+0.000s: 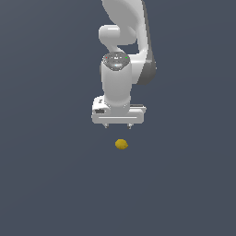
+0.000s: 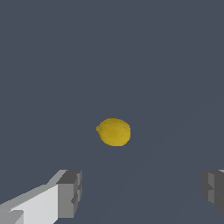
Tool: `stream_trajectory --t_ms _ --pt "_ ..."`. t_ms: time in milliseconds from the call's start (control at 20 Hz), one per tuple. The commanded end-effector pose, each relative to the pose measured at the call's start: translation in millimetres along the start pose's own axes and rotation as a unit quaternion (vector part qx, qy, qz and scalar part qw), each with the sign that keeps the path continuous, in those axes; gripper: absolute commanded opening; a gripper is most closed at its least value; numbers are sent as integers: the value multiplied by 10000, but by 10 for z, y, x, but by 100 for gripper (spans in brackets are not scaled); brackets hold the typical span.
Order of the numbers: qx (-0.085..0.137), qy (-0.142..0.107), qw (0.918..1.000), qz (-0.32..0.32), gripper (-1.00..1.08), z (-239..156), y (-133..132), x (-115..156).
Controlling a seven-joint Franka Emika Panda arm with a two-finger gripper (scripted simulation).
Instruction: Pick up the object and move it to a goal position.
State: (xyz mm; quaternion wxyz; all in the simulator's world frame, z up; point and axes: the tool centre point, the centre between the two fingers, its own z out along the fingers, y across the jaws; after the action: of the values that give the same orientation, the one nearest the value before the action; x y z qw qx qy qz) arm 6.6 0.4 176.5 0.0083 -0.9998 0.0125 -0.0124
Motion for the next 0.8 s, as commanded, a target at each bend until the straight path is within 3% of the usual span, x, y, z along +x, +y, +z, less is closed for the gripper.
stream_trajectory --t_ms 0,750 --pt "0 0 10000 0 100 0 0 0" --pt "-101 -40 9995 -312 100 -39 -52 19"
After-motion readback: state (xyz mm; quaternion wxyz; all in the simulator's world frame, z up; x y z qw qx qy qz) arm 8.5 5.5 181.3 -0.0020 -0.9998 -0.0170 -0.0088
